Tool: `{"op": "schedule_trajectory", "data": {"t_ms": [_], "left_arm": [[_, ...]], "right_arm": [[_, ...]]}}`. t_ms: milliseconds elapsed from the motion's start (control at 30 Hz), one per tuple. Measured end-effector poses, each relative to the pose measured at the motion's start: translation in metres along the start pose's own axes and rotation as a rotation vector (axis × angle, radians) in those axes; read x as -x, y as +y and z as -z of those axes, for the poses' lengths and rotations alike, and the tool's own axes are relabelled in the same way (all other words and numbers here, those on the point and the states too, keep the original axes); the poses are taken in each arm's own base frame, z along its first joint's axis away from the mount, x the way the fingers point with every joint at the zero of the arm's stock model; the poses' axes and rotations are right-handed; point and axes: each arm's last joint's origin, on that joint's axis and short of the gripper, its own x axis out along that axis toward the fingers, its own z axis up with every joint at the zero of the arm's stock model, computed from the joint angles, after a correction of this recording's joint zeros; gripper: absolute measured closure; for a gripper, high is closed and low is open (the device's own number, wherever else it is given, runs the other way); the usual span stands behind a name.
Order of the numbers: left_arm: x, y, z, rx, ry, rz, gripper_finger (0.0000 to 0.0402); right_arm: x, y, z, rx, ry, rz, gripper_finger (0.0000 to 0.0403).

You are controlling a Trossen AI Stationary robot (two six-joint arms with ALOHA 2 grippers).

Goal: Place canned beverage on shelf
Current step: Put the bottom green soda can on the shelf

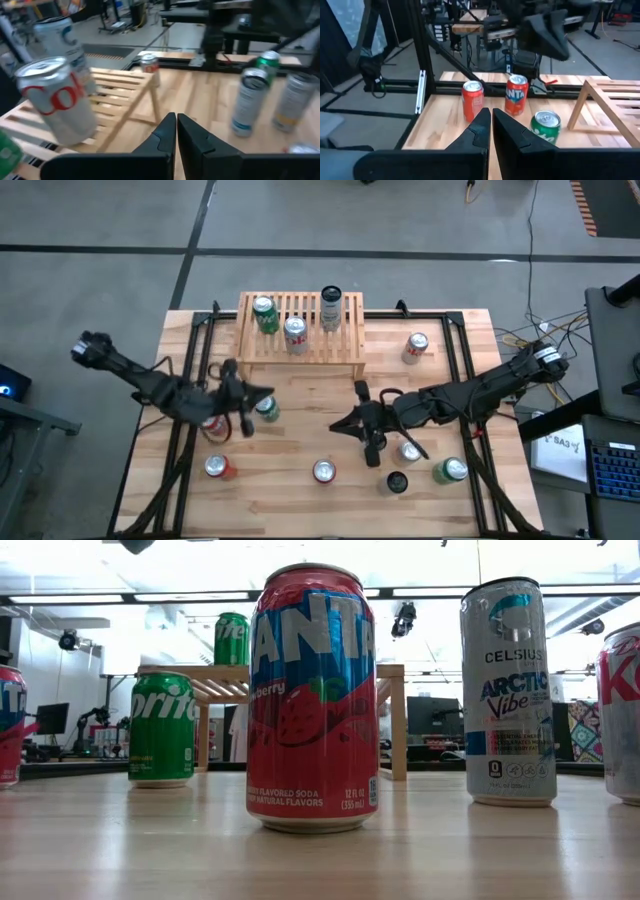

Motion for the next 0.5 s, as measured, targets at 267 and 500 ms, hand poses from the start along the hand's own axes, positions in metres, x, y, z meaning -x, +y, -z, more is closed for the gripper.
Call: {"op": "schedule_trajectory", "data": {"t_ms": [267, 500], "left_arm": [[0.017, -0.027, 0.016, -0.099, 0.010, -0.001, 0.0401], [0.014, -0.032, 0.024, -0.197, 0.054, 0.001, 0.0401]], "right_arm": [[-0.023, 0.005, -0.014, -0.098, 0.201, 0.099, 0.0394], [-0.032, 0.004, -0.024, -0.162, 0.399, 0.200, 0.0394]]}}
